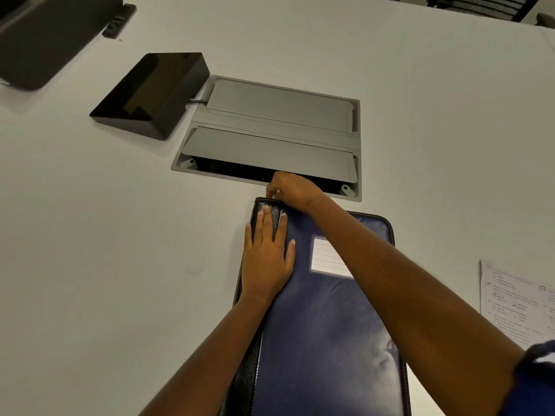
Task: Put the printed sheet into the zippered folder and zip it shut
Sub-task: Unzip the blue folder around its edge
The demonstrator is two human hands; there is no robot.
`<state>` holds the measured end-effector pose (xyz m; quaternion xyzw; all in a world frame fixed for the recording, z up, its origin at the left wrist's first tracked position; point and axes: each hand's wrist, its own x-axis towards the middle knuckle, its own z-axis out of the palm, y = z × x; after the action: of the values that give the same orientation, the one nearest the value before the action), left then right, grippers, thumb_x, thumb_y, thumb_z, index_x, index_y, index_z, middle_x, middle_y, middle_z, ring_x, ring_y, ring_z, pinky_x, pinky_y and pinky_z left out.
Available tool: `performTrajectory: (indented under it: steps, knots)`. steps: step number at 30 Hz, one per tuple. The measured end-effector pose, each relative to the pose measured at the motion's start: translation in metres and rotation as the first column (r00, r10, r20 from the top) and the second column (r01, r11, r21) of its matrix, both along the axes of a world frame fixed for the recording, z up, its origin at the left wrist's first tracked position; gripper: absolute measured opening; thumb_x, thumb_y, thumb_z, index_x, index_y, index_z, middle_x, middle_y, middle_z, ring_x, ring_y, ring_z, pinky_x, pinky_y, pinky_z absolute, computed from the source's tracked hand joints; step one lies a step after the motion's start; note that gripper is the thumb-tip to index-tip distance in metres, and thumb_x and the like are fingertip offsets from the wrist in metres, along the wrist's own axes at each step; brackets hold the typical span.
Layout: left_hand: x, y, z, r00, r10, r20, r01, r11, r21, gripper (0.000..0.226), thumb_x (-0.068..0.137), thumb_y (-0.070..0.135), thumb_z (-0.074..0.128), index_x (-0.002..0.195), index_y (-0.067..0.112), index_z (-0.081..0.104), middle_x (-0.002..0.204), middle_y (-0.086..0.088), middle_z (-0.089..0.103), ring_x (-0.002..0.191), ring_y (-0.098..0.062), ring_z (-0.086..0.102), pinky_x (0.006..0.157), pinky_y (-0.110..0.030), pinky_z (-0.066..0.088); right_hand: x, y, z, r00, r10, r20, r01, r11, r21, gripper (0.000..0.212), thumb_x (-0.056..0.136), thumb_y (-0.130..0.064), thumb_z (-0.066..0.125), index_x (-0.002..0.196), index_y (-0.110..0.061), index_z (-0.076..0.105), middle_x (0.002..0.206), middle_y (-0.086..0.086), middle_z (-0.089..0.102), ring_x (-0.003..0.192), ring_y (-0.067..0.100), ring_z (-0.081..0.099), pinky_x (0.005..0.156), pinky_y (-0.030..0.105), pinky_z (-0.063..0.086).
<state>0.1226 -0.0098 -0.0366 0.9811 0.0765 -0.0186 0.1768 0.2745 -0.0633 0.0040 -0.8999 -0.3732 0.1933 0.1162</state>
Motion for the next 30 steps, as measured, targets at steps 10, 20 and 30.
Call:
performTrajectory:
  steps: [10,20,30]
  knots:
    - [0.001,0.000,0.001,1.000,-0.002,-0.026,0.003,1.000,0.027,0.058,0.098,0.041,0.021,0.147,0.020,0.000,0.158,-0.011,0.001,0.146,-0.024,-0.001,0.119,-0.038,-0.004,-0.007,-0.012,-0.006,0.948,0.124,0.294,-0.136,0.991,0.020,0.017,0.086,-0.001,0.042,0.091,-0.004,0.058,0.099,0.014,0.061,0.094,0.028,0.049,0.075,0.037,0.041]
    - [0.001,0.000,0.001,1.000,-0.003,-0.009,0.004,0.999,0.040,0.058,0.098,0.041,0.022,0.147,0.019,0.001,0.158,-0.012,-0.001,0.146,-0.025,-0.002,0.119,-0.039,-0.001,-0.006,-0.058,-0.010,0.914,0.122,0.387,-0.138,0.990,0.013,0.015,0.086,-0.002,0.046,0.091,-0.004,0.060,0.096,0.018,0.063,0.092,0.034,0.051,0.072,0.042,0.038]
    - [0.001,0.001,-0.002,1.000,-0.006,-0.010,0.007,0.998,0.070,0.059,0.097,0.043,0.022,0.147,0.020,-0.001,0.158,-0.011,-0.001,0.146,-0.025,-0.003,0.118,-0.038,-0.003,-0.008,-0.113,-0.011,0.903,0.041,0.428,-0.045,0.999,-0.002,0.013,0.084,0.000,0.051,0.091,-0.005,0.060,0.095,0.017,0.064,0.091,0.036,0.053,0.077,0.043,0.040]
